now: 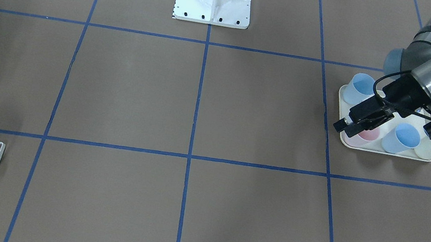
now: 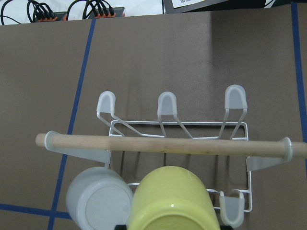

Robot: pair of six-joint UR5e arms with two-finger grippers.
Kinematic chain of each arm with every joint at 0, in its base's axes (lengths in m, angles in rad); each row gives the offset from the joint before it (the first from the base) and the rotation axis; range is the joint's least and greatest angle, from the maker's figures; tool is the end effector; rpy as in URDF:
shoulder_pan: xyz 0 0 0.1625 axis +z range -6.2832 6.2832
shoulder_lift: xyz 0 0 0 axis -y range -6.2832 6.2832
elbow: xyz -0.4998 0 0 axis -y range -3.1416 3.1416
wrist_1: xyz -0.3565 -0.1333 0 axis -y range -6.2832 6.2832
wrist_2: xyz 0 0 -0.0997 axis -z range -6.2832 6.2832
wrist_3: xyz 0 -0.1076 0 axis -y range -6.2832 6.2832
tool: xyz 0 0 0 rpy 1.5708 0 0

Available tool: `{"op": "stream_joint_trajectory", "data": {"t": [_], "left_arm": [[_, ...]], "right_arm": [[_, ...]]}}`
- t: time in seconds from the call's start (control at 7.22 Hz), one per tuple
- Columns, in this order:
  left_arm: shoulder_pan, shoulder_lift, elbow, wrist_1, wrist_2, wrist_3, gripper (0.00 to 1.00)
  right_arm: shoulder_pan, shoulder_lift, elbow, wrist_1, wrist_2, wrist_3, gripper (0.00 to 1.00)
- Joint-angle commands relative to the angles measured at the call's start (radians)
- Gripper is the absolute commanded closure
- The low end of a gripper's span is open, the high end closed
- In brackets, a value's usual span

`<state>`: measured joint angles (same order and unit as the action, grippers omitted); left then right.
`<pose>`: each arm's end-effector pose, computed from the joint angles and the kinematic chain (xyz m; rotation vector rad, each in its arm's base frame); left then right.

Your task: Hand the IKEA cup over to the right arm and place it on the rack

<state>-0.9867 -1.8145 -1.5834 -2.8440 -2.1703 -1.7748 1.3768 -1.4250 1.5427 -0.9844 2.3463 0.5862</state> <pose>0.2473 -0.5058 0.4612 0.1240 1.5519 -0.4869 -0.0496 -0.5532 0.6092 0.3343 -0.9378 0.0864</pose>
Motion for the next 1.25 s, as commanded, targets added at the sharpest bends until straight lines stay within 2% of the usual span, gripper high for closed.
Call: {"op": "stream_joint_trajectory", "data": {"t": [0.0,0.83,0.97,1.11], "left_arm": [[0.000,-0.002,0.000,0.000,0.003,0.000,0.00],[0.000,-0.009,0.000,0.000,0.003,-0.002,0.00],[0.000,-0.009,0.000,0.000,0.003,-0.002,0.00],[0.000,-0.009,0.000,0.000,0.003,0.000,0.00]], "right_arm": [[-0.015,-0.002,-0.007,0.001,-0.036,-0.002,0.81],[-0.064,0.003,-0.022,0.000,-0.070,-0.002,0.80],[-0.071,0.027,-0.042,0.000,-0.070,-0.002,0.74],[-0.076,0.037,-0.071,0.009,-0.071,-0.002,0.60]]}}
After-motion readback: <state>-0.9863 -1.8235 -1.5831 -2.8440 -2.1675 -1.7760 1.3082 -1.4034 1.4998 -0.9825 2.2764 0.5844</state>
